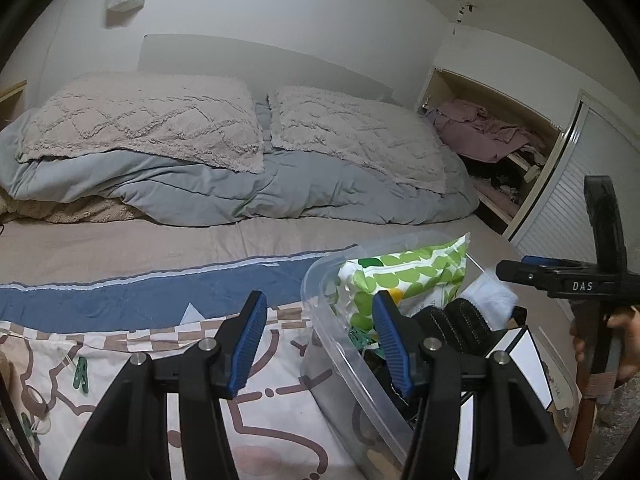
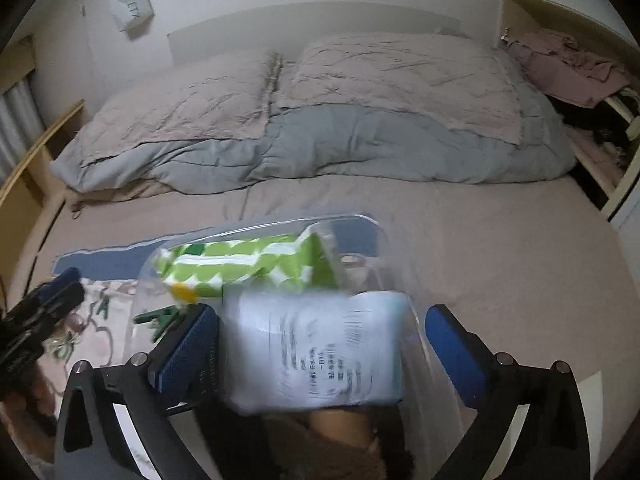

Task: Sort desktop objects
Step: 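Lower the clear packet into the bin and open the right tool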

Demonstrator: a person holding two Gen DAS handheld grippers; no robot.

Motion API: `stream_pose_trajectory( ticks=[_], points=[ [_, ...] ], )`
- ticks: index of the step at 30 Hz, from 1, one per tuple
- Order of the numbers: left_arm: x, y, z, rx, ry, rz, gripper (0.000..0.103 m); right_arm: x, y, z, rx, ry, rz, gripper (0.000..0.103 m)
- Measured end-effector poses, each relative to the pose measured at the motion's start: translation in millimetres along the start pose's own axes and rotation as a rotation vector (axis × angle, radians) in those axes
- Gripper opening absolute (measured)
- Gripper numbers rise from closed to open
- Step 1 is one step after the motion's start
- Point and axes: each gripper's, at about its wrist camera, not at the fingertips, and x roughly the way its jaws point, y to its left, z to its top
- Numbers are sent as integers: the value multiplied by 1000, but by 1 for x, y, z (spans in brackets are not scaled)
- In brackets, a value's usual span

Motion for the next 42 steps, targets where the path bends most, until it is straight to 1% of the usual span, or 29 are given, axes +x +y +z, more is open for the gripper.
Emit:
stream_pose_trajectory(
  ticks=[5, 15, 23, 27, 33, 34, 37, 42],
  points=[
    [-2, 4, 1, -7, -3, -7, 55, -9, -10, 0, 57, -58, 30, 103],
    [-10, 2, 1, 2, -8, -8, 55, -26, 1, -5, 26, -110, 26, 103],
    [-32, -9, 2, 35, -22, 4, 55, -59, 6, -18, 48, -218, 29, 103],
    [-47, -16, 2, 56, -34, 17, 55, -78, 10, -30, 62, -278, 12, 103],
    [-65, -27, 1, 84, -44, 32, 55, -95, 11, -53, 94, -328, 5, 103],
    [-68, -30, 0, 92, -45, 33, 55, -98, 12, -57, 100, -341, -10, 103],
    [-78, -36, -4, 113, -45, 42, 55, -104, 14, -67, 95, -355, -51, 103],
    [-92, -45, -13, 125, -36, 42, 55, -114, 17, -81, 93, -366, -51, 103]
  ],
)
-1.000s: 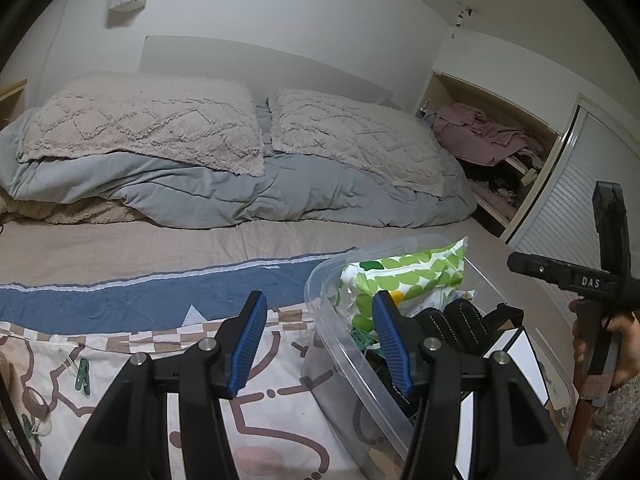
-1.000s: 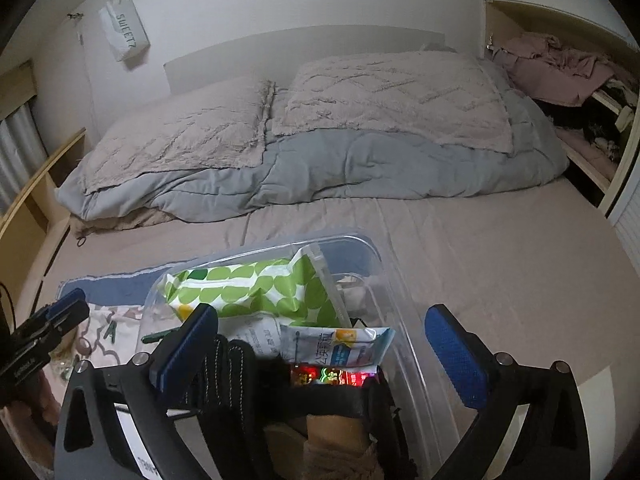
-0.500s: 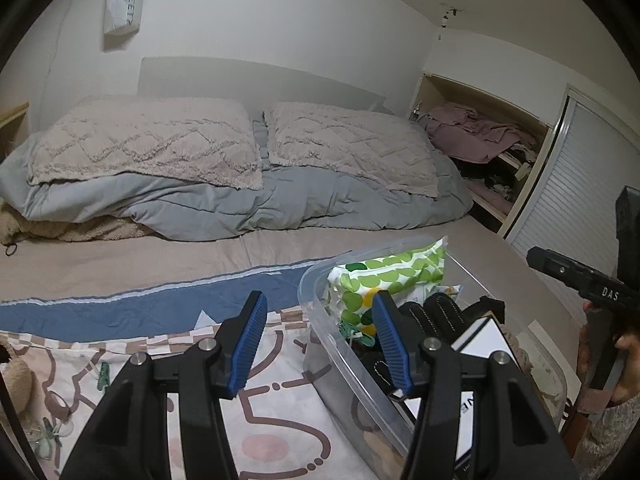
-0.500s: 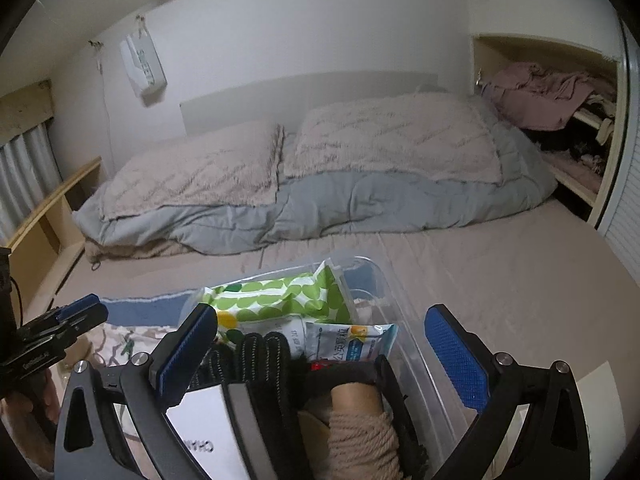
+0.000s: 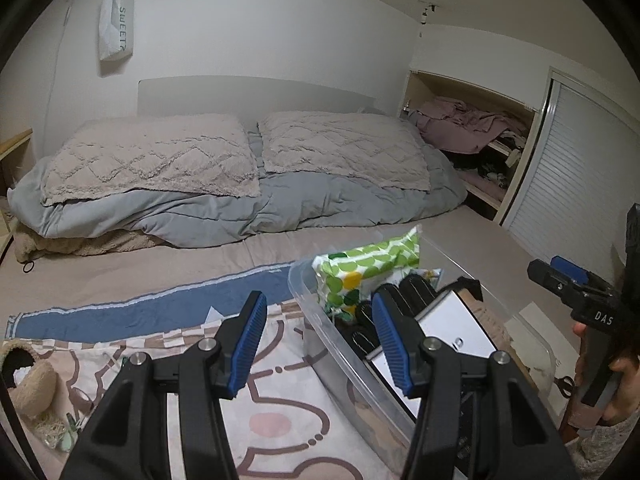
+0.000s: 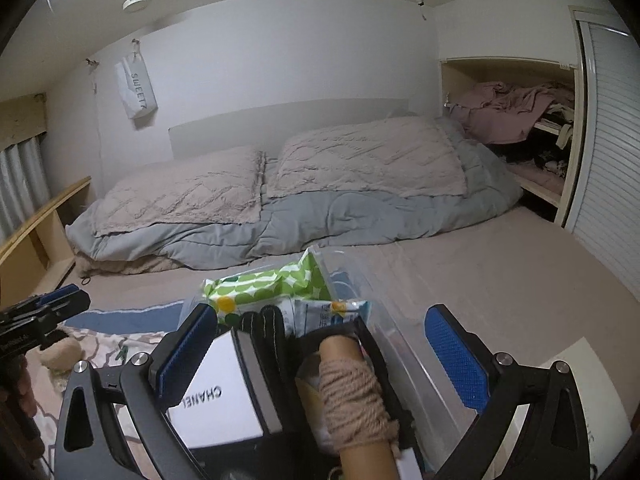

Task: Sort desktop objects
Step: 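Lower the clear packet into the bin and open the right tool, then withdraw both tools from the bin back toward the items on the sheet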

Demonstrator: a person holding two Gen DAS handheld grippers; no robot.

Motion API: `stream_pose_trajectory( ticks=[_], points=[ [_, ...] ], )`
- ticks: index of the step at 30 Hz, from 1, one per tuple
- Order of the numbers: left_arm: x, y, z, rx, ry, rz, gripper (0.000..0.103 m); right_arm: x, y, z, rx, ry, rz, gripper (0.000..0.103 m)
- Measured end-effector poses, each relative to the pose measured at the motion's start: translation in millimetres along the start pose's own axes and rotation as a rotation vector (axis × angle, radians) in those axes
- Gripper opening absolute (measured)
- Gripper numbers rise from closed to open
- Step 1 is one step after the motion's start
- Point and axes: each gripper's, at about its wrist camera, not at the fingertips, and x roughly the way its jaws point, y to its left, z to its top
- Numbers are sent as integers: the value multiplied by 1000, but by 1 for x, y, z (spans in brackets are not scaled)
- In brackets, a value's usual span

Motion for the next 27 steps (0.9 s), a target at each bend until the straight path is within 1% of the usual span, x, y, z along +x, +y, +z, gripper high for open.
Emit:
stream_pose_trajectory(
  ticks=[2, 5, 6, 7, 8, 10, 12, 13, 14, 16, 19, 24, 27],
  points=[
    [-5, -4, -3, 11, 5, 4, 55, -6, 1, -5, 1, -1, 14, 103],
    [-14, -10, -8, 19, 6, 11, 55, -13, -1, -13, 5, 4, 0, 103],
    [-18, -12, -9, 18, 5, 10, 55, -16, -2, -15, 10, 2, 8, 103],
    [-21, -14, -11, 18, 4, 13, 58, -19, -3, -17, 15, -2, 14, 103],
    [-24, -15, -13, 19, 1, 20, 66, -21, -4, -18, 23, -6, 17, 103],
    [-30, -17, -15, 24, -11, 41, 71, -27, -6, -21, 38, -14, 29, 103],
    [-34, -18, -18, 29, -13, 58, 72, -30, -6, -25, 47, -15, 40, 103],
    [-36, -19, -20, 26, -11, 62, 75, -30, -6, -27, 48, -10, 51, 103],
    [-38, -19, -22, 21, -7, 67, 83, -30, -6, -28, 48, -6, 59, 103],
    [-43, -18, -28, 17, -8, 84, 89, -30, -3, -31, 43, 4, 71, 103],
    [-48, -15, -36, 13, 1, 102, 89, -32, 0, -35, 33, 9, 82, 103],
    [-56, -3, -43, -28, 15, 122, 89, -36, 1, -40, 55, 19, 120, 103],
    [-60, 1, -47, -30, 26, 146, 89, -34, 4, -44, 46, 29, 119, 103]
  ],
)
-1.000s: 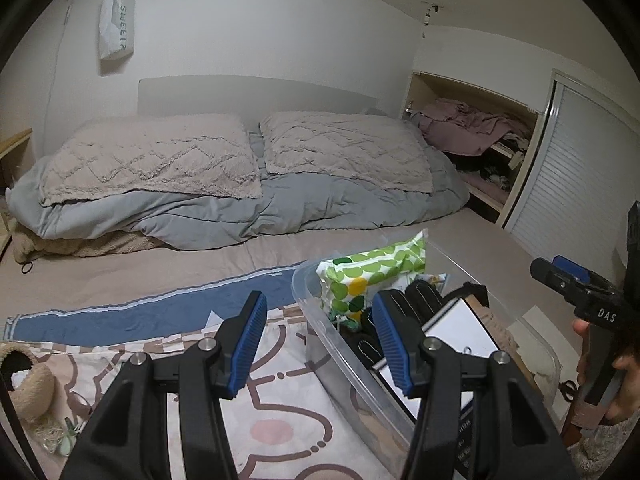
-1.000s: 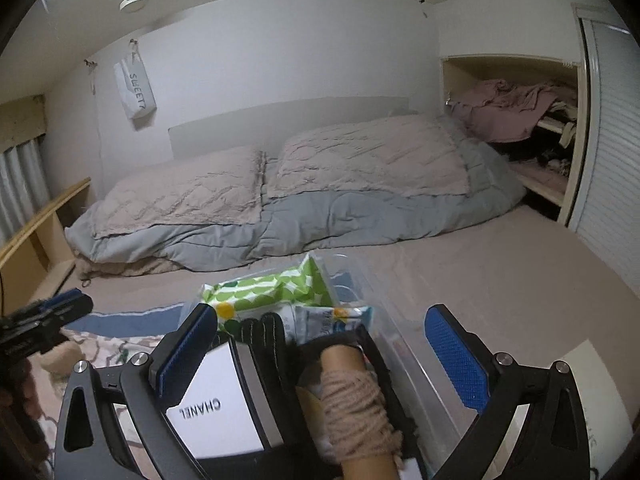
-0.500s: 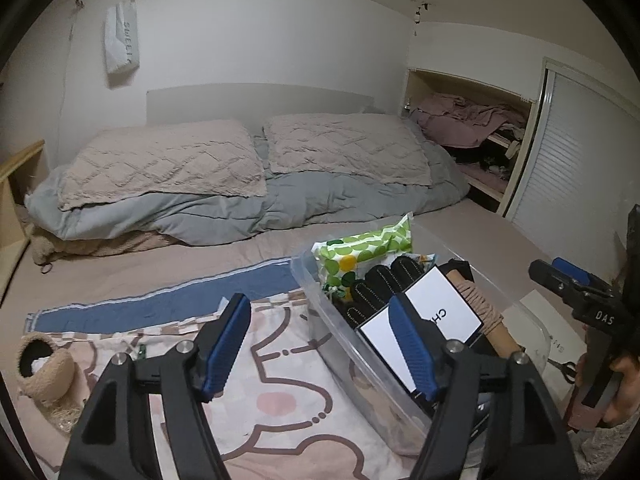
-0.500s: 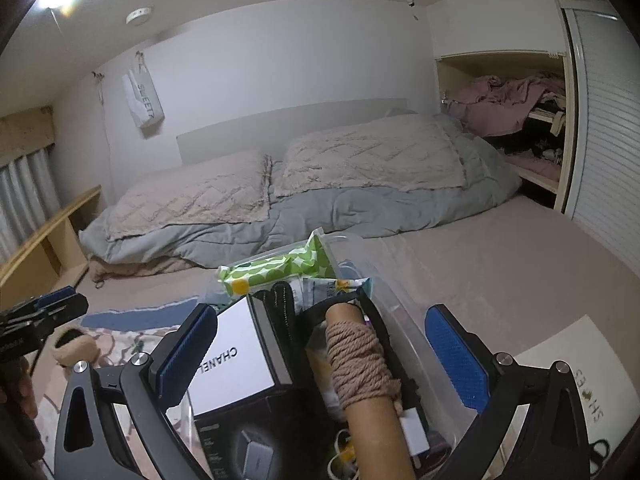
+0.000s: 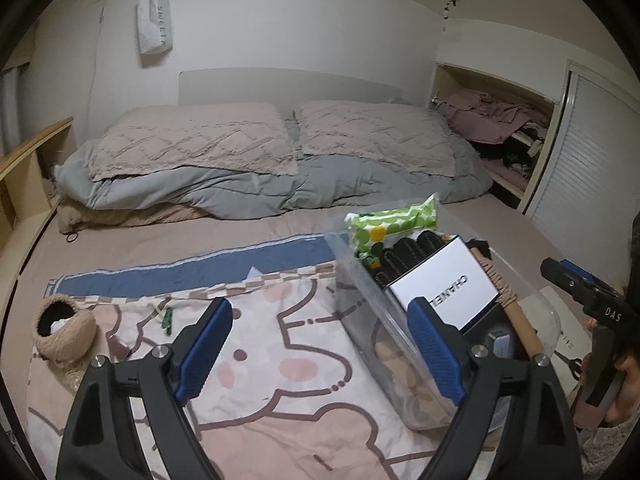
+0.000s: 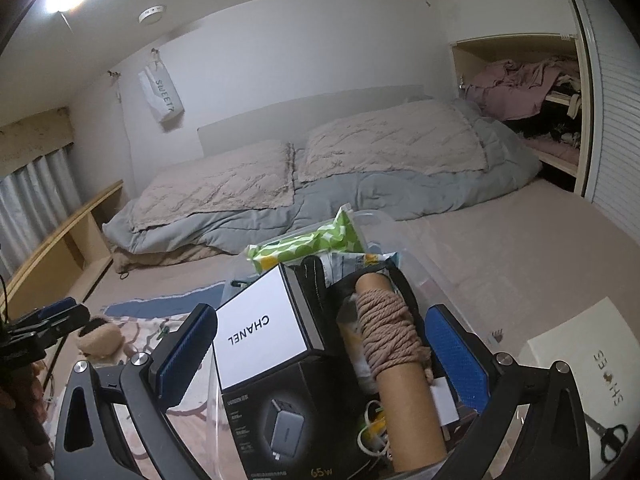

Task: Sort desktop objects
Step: 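Withdraw both tools from the bin back toward the items on the sheet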

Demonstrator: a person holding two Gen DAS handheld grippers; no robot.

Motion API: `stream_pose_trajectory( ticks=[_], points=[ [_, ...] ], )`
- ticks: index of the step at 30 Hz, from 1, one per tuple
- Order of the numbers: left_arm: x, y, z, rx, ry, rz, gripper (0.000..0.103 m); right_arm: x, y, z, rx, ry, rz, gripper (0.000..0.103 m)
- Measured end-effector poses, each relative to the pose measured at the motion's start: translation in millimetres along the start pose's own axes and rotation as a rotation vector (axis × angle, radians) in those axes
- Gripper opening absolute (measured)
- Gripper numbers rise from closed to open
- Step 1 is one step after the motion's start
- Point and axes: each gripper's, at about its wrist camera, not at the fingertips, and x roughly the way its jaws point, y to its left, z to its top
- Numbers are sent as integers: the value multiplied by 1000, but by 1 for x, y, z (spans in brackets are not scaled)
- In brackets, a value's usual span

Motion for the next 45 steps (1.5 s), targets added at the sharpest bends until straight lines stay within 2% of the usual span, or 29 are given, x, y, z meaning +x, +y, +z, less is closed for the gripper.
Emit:
stream_pose_trajectory(
  ticks=[4, 13, 17, 28, 32, 45],
  points=[
    [-2, 4, -4, 12, 5, 33, 89, 5, 4, -5, -24, 15, -7, 103],
    [-2, 10, -8, 10, 8, 36, 89, 11, 7, -6, -12, 6, -12, 103],
    [2, 20, -13, 0, 21, 43, 89, 11, 13, -6, 8, -7, 11, 103],
    [-12, 75, -21, -89, -10, 85, 89, 24, 49, -9, -29, -2, 57, 103],
    [-26, 92, -23, -103, -51, 106, 89, 24, 67, -11, -43, -3, 86, 103],
    [-74, 152, -39, -145, -99, 175, 89, 8, 123, -18, -127, -18, 156, 103]
  ],
)
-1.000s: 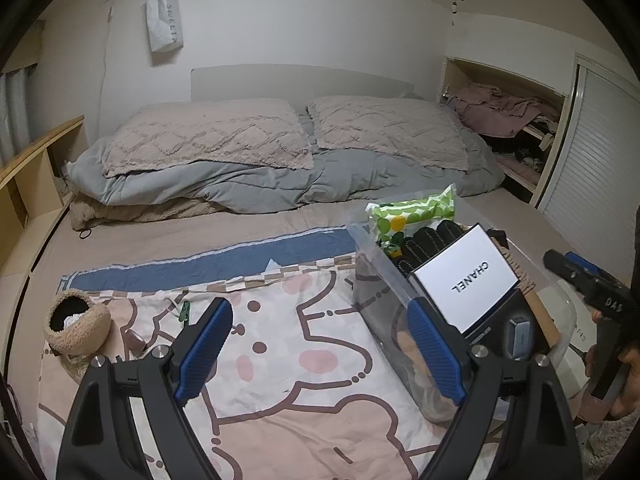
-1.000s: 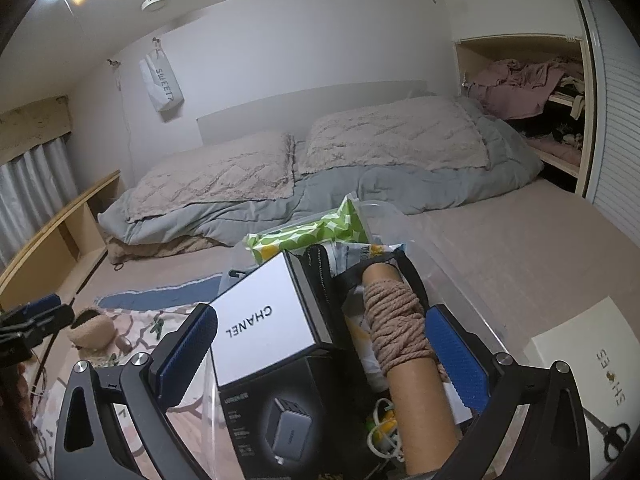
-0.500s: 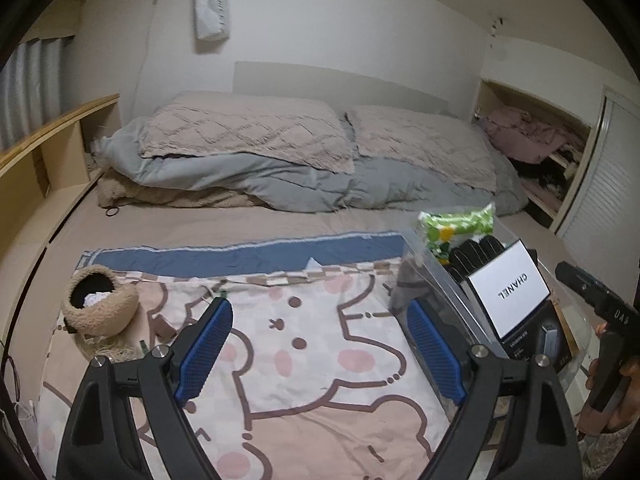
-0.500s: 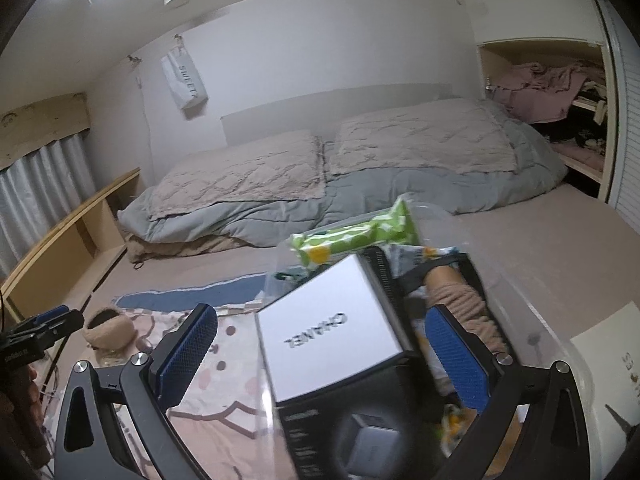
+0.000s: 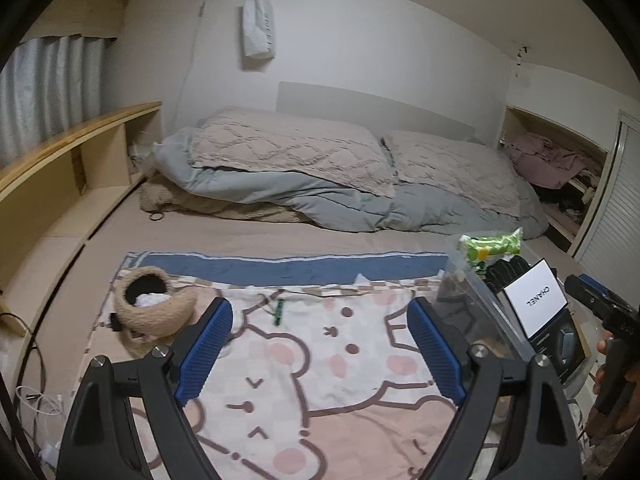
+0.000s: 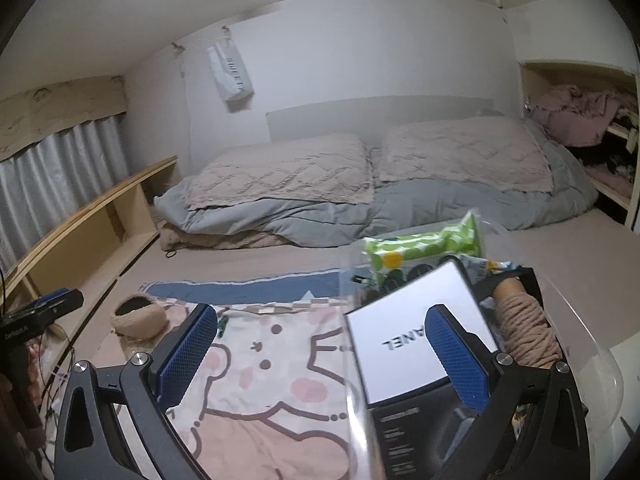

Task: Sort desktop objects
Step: 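Withdraw both tools from the bin back toward the items on the sheet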

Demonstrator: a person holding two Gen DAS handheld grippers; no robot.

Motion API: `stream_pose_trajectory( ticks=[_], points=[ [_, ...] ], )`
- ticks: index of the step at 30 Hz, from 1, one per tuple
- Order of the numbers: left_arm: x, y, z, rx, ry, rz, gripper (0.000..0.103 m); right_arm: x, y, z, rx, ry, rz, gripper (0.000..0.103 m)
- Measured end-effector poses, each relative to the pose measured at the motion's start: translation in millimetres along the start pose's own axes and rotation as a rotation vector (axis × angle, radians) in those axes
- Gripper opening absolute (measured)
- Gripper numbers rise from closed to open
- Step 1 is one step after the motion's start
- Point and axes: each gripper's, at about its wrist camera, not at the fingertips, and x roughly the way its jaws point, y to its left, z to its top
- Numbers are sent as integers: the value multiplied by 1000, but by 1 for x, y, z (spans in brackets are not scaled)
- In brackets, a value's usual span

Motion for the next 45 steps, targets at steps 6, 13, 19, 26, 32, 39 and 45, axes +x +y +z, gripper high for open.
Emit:
stream_pose_trajectory(
  ticks=[6, 13, 19, 26, 32, 39, 45],
  points=[
    [-18, 41, -8, -32, -16, 42, 89, -6, 29, -5, -41, 0, 43, 103],
    [-29, 93, -21, -88, -26, 109, 90, -1, 56, -16, -78, 6, 101, 103],
    [-26, 133, -36, -119, -21, 168, 89, 14, 77, -27, -112, 7, 176, 103],
    [-5, 180, -56, -185, 18, 240, 89, 45, 92, -39, -141, -7, 209, 103],
    [26, 214, -71, -262, 77, 282, 83, 88, 101, -53, -210, 95, 204, 103],
    [67, 236, -73, -310, 137, 307, 80, 136, 101, -62, -221, 201, 184, 103],
    [96, 236, -73, -300, 149, 290, 80, 168, 120, -71, -287, 247, 190, 103]
  ],
)
